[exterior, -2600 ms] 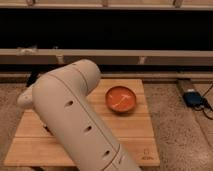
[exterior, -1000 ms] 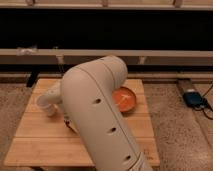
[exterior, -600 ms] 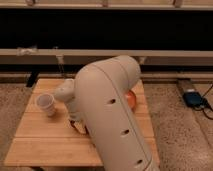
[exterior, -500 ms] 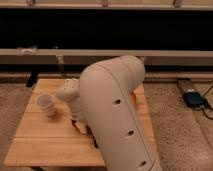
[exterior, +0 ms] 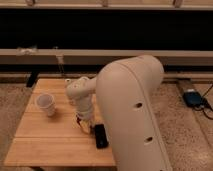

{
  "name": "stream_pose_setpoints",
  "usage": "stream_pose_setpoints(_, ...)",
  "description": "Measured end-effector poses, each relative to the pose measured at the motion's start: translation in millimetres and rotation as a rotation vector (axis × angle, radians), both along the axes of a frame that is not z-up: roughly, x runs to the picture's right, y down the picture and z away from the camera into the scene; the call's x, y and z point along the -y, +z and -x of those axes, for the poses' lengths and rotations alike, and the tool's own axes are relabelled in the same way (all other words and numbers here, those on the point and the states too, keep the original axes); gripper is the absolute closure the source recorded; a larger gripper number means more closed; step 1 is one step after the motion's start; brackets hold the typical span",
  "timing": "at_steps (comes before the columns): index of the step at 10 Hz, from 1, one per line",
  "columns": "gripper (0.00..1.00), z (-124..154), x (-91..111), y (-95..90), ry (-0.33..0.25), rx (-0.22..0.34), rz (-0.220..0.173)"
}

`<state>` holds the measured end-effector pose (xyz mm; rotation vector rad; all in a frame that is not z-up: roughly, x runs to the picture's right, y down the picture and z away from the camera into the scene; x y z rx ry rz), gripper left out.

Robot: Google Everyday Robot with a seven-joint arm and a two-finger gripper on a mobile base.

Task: Drag the pepper across the table

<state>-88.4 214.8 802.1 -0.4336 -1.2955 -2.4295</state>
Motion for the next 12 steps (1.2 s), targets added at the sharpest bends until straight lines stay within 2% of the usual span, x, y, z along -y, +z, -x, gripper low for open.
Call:
stream_pose_setpoints(7, 0.2, 16, 31, -9.0, 0.055, 0.073, -0.089)
stream_pose_setpoints(12, 0.2, 16, 31, -9.1, 0.055, 0.073, -0.088)
